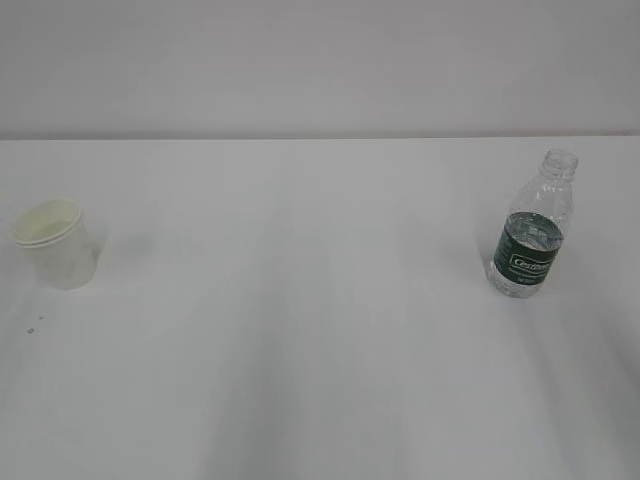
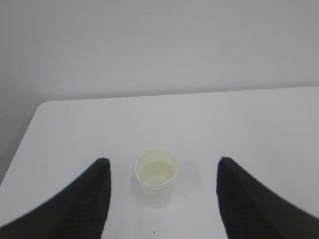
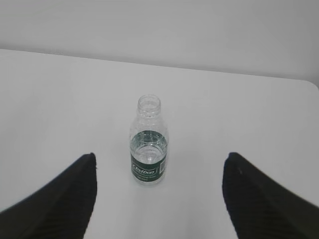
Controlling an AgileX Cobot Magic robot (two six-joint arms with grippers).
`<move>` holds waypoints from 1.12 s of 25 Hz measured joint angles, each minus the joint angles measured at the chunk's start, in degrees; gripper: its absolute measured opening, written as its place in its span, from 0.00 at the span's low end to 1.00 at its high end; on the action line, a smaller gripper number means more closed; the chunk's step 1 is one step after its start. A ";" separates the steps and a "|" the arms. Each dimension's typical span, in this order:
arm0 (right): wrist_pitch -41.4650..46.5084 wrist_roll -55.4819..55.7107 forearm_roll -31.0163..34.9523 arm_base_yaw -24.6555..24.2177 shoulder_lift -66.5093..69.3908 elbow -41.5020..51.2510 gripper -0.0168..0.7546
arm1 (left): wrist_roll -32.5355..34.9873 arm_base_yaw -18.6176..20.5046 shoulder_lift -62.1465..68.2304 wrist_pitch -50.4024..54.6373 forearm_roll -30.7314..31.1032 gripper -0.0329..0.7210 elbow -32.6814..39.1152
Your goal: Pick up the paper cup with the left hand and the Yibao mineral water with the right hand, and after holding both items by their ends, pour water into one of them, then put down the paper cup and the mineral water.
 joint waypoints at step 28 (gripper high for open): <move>13.47 0.00 0.00 0.00 -3.85 -0.58 0.79 | 0.00 0.00 -2.33 11.06 0.00 0.66 -2.11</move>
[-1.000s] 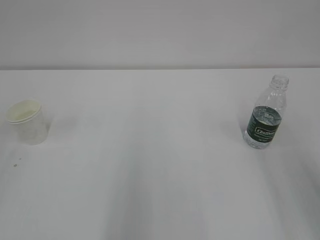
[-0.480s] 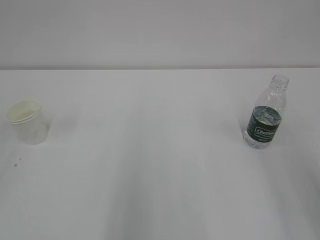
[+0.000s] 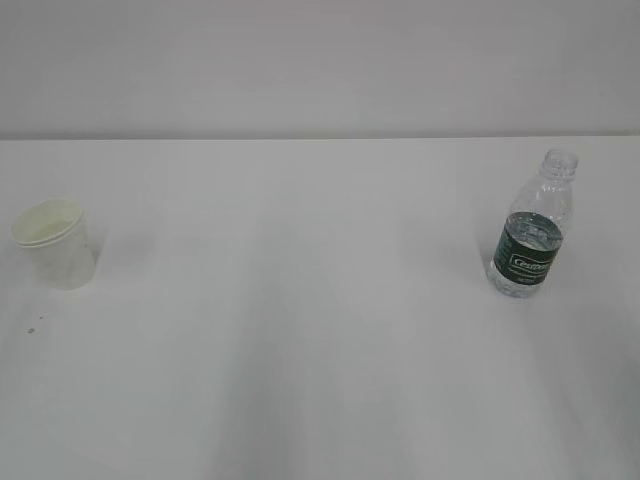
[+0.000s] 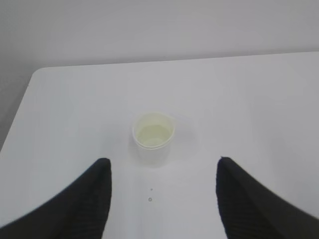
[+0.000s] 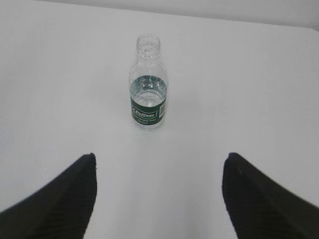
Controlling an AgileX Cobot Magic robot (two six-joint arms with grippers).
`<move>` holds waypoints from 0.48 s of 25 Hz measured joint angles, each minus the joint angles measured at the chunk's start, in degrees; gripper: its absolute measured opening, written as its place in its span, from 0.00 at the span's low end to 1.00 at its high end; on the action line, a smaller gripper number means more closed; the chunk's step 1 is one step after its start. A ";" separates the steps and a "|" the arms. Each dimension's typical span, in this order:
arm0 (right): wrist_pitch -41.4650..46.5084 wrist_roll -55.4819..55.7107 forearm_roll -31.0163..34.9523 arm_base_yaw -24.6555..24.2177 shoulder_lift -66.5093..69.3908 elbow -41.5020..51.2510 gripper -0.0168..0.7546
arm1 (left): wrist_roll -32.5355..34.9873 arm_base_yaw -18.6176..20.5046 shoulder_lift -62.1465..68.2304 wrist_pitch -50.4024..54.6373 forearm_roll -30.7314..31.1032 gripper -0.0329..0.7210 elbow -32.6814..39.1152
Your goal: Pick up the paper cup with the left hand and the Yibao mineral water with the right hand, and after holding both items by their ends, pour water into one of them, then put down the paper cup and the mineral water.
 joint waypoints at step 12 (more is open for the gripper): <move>8.26 0.00 0.00 0.00 -0.10 -2.99 0.79 | 0.00 0.00 0.00 8.21 -0.34 0.62 -5.21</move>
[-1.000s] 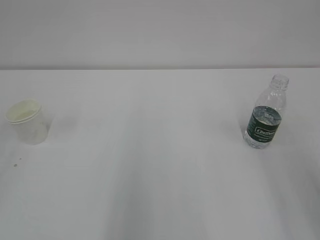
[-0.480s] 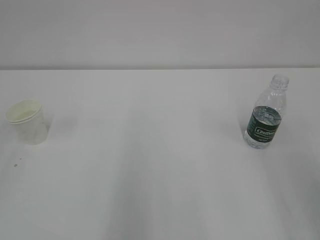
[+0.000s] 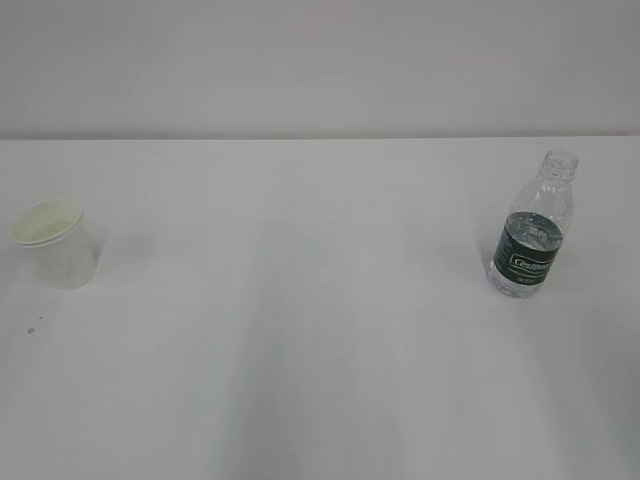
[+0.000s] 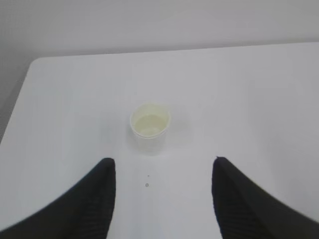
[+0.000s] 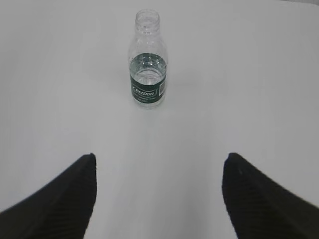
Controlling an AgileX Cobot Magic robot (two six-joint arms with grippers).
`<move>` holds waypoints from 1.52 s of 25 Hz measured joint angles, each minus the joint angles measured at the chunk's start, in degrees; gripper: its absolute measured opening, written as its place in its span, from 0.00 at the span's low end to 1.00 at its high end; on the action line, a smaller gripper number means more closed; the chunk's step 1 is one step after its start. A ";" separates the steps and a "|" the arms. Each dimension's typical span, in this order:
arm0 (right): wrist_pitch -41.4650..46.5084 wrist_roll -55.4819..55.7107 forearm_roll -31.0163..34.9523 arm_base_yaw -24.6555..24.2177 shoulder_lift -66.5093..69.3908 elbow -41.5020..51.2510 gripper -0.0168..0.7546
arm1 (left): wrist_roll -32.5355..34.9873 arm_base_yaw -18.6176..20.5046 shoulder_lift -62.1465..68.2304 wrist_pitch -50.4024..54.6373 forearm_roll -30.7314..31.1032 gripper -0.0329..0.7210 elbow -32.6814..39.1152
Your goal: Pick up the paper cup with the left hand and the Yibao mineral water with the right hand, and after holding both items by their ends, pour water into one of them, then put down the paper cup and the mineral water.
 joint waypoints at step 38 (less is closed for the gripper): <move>15.67 0.54 0.00 0.00 -4.43 -5.54 0.79 | 0.03 0.00 -5.79 13.72 -4.57 0.50 -4.71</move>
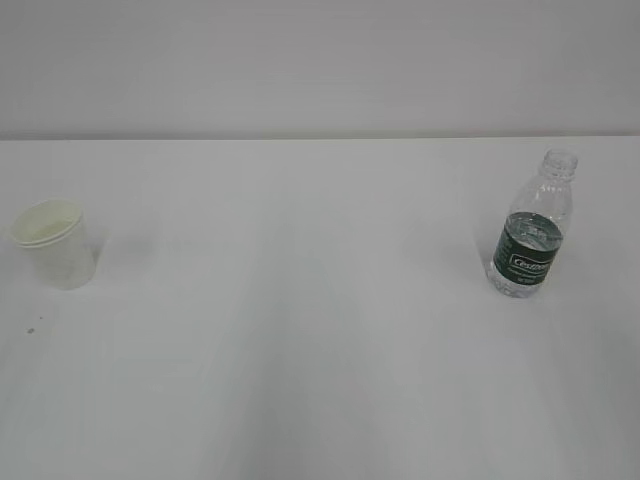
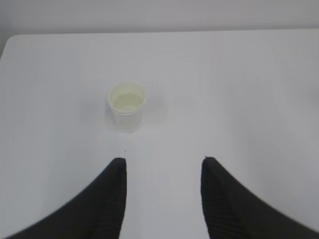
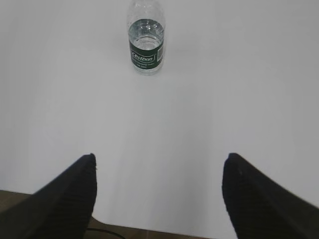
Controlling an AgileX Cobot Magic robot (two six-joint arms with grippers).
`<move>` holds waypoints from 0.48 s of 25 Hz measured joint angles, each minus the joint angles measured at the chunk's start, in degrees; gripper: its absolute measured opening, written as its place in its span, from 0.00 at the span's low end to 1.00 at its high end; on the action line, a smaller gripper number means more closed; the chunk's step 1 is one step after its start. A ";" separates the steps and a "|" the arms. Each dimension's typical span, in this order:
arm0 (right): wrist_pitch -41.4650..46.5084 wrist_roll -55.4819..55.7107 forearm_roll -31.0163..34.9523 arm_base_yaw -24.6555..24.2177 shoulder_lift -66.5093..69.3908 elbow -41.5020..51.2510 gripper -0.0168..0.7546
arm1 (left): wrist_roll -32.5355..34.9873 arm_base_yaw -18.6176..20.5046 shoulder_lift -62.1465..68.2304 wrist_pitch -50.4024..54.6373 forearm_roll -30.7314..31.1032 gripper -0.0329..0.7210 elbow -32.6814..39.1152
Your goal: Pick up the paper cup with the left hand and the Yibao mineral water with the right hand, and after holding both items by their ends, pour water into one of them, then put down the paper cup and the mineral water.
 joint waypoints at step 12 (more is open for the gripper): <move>-3.34 0.00 0.00 0.00 -4.07 0.00 0.79 | 0.00 0.00 -3.23 -2.92 0.00 0.50 0.00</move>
